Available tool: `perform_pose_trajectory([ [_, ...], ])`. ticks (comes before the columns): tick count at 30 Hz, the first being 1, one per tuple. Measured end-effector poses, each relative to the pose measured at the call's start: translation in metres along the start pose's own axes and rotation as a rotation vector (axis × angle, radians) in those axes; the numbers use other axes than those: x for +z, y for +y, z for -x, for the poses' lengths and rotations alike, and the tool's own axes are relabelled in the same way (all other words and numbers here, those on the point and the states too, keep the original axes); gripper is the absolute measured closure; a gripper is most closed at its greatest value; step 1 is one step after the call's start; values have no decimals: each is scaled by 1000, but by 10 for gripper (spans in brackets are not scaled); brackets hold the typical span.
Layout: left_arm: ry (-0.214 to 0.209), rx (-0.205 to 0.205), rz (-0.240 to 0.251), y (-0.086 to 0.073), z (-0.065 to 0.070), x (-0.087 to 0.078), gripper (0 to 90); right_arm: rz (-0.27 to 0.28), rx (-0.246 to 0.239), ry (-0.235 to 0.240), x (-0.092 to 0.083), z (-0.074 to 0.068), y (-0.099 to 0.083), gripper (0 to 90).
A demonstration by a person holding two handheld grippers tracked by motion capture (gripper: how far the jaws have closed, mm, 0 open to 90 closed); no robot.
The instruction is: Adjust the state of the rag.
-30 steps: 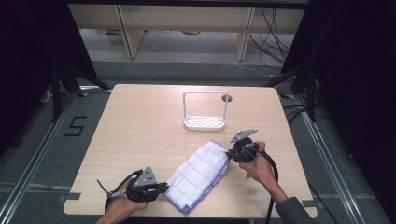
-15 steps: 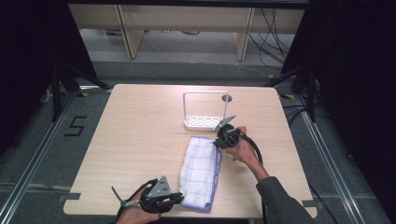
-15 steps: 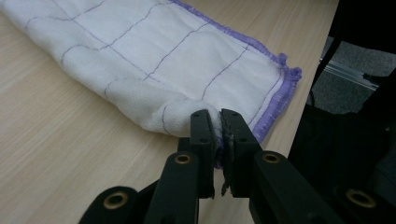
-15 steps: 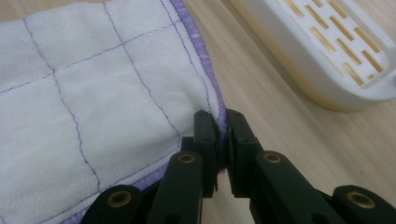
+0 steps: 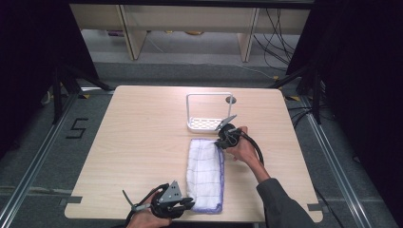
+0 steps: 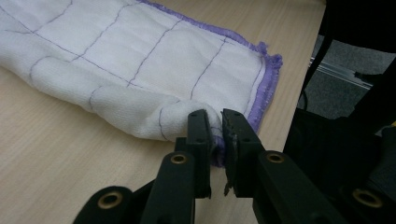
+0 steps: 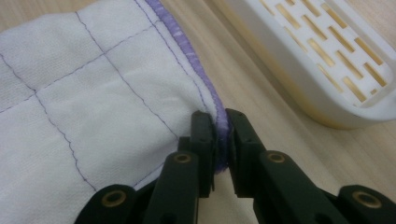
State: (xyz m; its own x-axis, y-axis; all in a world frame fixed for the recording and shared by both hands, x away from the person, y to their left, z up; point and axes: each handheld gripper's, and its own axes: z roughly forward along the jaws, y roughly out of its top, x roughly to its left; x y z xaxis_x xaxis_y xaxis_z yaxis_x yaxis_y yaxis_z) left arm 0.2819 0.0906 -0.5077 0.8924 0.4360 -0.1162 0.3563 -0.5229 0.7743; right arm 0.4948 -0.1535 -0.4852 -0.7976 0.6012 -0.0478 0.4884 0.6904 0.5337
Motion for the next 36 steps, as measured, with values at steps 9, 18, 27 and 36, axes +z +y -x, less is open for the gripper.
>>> perform_pose_trajectory([
  [9, -28, -85, 108, 7, -17, -26, 515, 107, 178, -73, -27, 8, -8, 555],
  [18, 140, -138, 95, 30, -77, -20, 466, 141, 224, -49, -25, 7, -14, 586],
  [27, 229, -181, 22, 51, -135, 7, 443, 132, 266, -47, -11, 5, -15, 534],
  [36, 266, -149, 1, 70, -161, 30, 414, 133, 295, -72, -15, 5, -15, 468],
])
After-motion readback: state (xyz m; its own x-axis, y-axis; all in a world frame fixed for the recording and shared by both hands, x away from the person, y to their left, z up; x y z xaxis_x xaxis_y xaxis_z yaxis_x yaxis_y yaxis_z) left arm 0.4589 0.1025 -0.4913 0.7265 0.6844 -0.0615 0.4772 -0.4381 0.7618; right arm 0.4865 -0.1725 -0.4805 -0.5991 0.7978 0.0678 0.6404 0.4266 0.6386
